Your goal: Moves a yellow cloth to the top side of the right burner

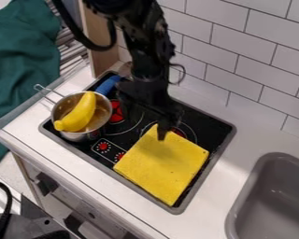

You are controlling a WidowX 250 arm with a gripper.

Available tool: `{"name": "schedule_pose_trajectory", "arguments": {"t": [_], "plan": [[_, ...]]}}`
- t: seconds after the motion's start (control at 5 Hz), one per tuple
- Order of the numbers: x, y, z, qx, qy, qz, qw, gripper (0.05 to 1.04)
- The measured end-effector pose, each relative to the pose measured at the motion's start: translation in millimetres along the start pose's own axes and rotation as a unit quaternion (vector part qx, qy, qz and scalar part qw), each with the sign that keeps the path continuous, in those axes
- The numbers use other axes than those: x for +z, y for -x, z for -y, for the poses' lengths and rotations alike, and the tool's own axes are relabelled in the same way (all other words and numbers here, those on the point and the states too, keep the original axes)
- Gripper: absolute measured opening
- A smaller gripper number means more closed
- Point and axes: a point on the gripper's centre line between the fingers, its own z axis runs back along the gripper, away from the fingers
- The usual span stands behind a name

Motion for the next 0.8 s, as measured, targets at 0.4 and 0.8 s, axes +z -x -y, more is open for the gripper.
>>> {"name": "schedule_pose_trajectory", "arguments": {"t": [0.4,0.8], "plan": [[-21,12,17,0.055,0.006,-0.004,0.9985,1.001],[-33,15,27,0.068,-0.008,-0.002,0.9976,1.001]]}}
